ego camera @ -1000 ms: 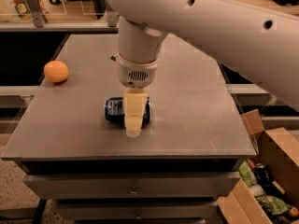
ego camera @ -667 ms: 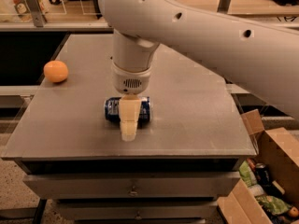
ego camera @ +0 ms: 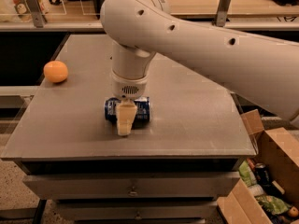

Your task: Place pepsi can upright

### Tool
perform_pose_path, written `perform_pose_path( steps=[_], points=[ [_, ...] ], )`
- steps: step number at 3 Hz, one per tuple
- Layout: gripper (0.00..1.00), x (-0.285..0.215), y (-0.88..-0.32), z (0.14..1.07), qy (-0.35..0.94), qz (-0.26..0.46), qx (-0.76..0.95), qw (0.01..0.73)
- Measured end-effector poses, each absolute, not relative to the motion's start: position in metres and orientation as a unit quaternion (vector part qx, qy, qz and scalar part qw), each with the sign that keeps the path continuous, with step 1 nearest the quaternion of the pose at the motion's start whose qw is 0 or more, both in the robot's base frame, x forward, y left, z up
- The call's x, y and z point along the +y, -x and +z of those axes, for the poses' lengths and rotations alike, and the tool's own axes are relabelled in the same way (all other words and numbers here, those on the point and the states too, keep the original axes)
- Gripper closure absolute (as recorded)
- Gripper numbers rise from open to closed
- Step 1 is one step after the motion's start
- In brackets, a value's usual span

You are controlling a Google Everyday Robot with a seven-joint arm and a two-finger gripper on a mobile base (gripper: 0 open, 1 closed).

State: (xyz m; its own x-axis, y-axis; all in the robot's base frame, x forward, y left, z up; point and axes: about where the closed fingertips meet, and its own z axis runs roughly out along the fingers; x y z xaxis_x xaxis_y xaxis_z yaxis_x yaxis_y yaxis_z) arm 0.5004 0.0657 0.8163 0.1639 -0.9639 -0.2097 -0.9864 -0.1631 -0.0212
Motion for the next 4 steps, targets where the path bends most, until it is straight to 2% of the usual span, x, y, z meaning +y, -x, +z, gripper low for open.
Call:
perform_pose_path(
  steps=[2,3,4],
  points=[
    [0.87,0.065,-0.502,0.819,0.762,0.095,0.636,0.077],
    [1.0,0.065,-0.499,0.835,0.766,0.137,0.618,0.112],
    [1.0,0.045,-0.506,0.879,0.758,0.221,0.579,0.203]
  ],
)
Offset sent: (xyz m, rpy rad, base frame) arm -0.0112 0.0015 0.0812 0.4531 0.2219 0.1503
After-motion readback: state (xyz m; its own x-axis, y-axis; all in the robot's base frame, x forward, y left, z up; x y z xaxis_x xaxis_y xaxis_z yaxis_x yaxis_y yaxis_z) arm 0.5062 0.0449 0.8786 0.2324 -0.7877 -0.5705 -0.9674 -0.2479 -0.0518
